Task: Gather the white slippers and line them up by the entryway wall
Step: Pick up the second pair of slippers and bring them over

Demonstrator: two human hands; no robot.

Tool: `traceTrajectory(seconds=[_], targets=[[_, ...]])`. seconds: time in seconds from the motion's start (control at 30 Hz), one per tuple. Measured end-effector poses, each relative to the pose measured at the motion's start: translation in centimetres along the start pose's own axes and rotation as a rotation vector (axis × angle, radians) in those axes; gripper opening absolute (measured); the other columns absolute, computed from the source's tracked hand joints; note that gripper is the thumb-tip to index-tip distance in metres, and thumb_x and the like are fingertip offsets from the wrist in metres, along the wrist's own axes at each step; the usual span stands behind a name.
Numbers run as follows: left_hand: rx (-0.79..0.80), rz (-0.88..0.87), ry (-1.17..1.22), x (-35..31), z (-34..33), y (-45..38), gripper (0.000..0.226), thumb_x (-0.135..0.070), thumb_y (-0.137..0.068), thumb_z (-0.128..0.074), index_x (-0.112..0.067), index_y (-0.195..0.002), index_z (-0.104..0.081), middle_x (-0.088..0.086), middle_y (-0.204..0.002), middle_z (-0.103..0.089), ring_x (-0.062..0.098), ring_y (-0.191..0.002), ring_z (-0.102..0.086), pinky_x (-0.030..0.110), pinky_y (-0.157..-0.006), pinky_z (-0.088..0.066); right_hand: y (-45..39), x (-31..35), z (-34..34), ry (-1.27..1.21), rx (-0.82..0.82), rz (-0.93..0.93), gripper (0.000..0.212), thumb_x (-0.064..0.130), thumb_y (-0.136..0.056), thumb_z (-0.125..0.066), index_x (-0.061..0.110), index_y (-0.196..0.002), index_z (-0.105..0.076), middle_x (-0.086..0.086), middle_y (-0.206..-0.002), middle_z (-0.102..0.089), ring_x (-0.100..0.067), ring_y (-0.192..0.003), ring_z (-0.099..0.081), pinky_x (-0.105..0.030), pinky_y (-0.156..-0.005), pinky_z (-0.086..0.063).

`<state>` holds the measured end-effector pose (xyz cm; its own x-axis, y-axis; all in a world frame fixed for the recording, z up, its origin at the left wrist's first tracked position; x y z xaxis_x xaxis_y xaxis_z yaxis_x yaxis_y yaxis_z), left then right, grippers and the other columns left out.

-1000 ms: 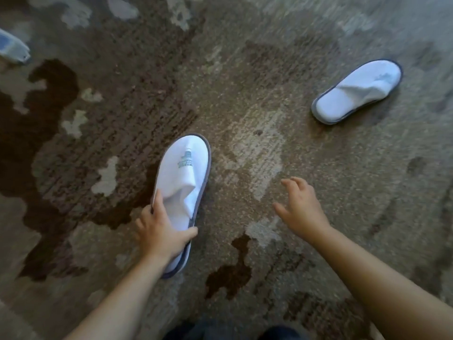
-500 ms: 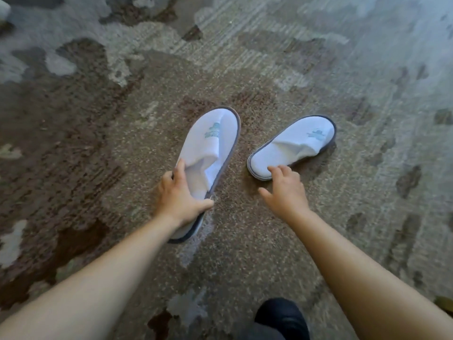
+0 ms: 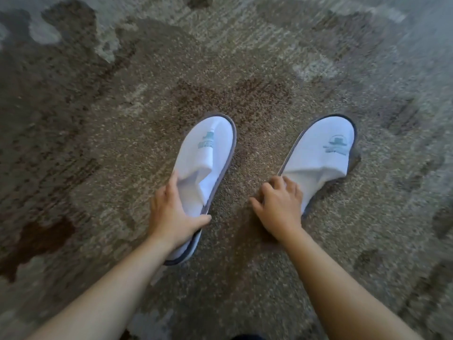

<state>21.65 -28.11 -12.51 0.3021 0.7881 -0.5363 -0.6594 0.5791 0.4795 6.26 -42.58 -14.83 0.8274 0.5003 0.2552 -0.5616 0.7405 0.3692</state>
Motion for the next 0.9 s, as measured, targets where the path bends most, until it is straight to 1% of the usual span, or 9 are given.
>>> traceTrajectory(seconds=[0.07, 0.1, 0.2, 0.27, 0.37, 0.53, 0.63, 0.77, 0.9], targets=[[0.016, -0.004, -0.005, -0.7, -0.8, 0.2, 0.111, -0.029, -0.052, -0.080, -0.024, -0.139, -0.011, 0.016, -0.140, -0.028, 0.032, -0.128, -0.026, 0.039, -0.103, -0.024, 1.7, -2.2, -0.1, -0.064, -0.067, -0.128, 0.033, 0.036, -0.078, -0.057, 0.010, -0.097, -0.053, -0.014, -0.122, -0.045, -0.033, -0.120, -0.032, -0.044, -0.100, -0.020], [0.025, -0.011, -0.006, -0.9, -1.2, 0.3, 0.111, -0.030, -0.052, -0.080, -0.023, -0.139, -0.011, 0.017, -0.140, -0.028, 0.033, -0.128, -0.027, 0.040, -0.103, -0.024, 2.3, -3.5, -0.3, -0.099, -0.079, -0.233, 0.039, 0.038, -0.077, -0.059, 0.010, -0.103, -0.049, -0.015, -0.127, -0.040, -0.033, -0.123, -0.028, -0.044, -0.102, -0.017], [0.052, -0.032, -0.028, -1.7, -2.3, 0.5, 0.110, -0.030, -0.053, -0.080, -0.021, -0.139, -0.012, 0.017, -0.140, -0.026, 0.033, -0.129, -0.025, 0.041, -0.106, -0.023, 3.4, -6.1, -0.6, -0.217, -0.082, -0.527, 0.082, 0.049, -0.069, -0.066, 0.014, -0.130, -0.024, -0.019, -0.147, -0.011, -0.037, -0.134, -0.009, -0.050, -0.110, -0.012], [0.071, -0.031, -0.050, -2.0, -2.9, 0.7, 0.110, -0.031, -0.053, -0.080, -0.020, -0.139, -0.012, 0.017, -0.141, -0.026, 0.033, -0.129, -0.025, 0.042, -0.106, -0.023, 3.6, -6.3, -0.9, -0.281, -0.079, -0.612, 0.099, 0.052, -0.065, -0.069, 0.016, -0.137, -0.010, -0.022, -0.150, -0.004, -0.040, -0.135, -0.009, -0.052, -0.109, -0.015], [0.094, -0.044, -0.038, -2.3, -3.5, 1.2, 0.109, -0.030, -0.054, -0.080, -0.021, -0.139, -0.012, 0.017, -0.139, -0.026, 0.034, -0.128, -0.025, 0.044, -0.106, -0.023, 3.4, -6.0, -0.9, -0.281, -0.047, -0.630, 0.103, 0.049, -0.065, -0.070, 0.018, -0.138, -0.004, -0.026, -0.149, -0.006, -0.043, -0.132, -0.014, -0.052, -0.109, -0.018], [0.093, -0.096, -0.020, -3.0, -2.3, 1.7, 0.109, -0.031, -0.055, -0.079, -0.020, -0.140, -0.011, 0.018, -0.141, -0.028, 0.033, -0.129, -0.025, 0.042, -0.107, -0.022, 4.1, -5.2, -0.7, -0.277, 0.018, -0.678, 0.101, 0.041, -0.065, -0.071, 0.019, -0.137, -0.004, -0.026, -0.147, -0.005, -0.045, -0.132, -0.014, -0.053, -0.108, -0.017], [0.064, -0.126, 0.020, -3.0, 0.1, 2.7, 0.108, -0.032, -0.055, -0.079, -0.020, -0.139, -0.013, 0.018, -0.139, -0.030, 0.033, -0.126, -0.028, 0.042, -0.104, -0.025, 6.0, -3.1, 0.5, -0.374, -0.003, -0.664, 0.097, 0.038, -0.065, -0.071, 0.019, -0.137, -0.009, -0.024, -0.146, -0.012, -0.044, -0.131, -0.017, -0.052, -0.109, -0.016], [0.026, -0.120, 0.104, -2.5, 6.0, 6.6, 0.107, -0.028, -0.054, -0.080, -0.017, -0.139, -0.015, 0.017, -0.140, -0.031, 0.031, -0.127, -0.030, 0.040, -0.105, -0.026, 10.5, 2.2, 5.2, -0.457, -0.040, -0.563, 0.085, 0.030, -0.066, -0.067, 0.019, -0.136, -0.020, -0.019, -0.146, -0.019, -0.042, -0.129, -0.022, -0.050, -0.107, -0.019], [-0.037, -0.017, 0.197, -1.6, 15.2, 13.7, 0.107, -0.025, -0.054, -0.080, -0.016, -0.139, -0.016, 0.016, -0.141, -0.030, 0.031, -0.129, -0.030, 0.042, -0.107, -0.027, 16.9, 10.0, 12.4, -0.491, -0.020, -0.416, 0.081, 0.030, -0.066, -0.064, 0.020, -0.135, -0.024, -0.016, -0.147, -0.021, -0.039, -0.129, -0.022, -0.051, -0.107, -0.021]])
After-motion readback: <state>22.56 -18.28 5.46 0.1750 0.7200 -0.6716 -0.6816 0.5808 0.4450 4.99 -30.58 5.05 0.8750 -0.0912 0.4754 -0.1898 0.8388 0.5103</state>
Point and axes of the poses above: each hand's wrist, its own y-axis away from the middle knuckle, its own z-axis out of the back of the hand, x = y × z, the point moved 5 cm from there along -y, towards the middle knuckle
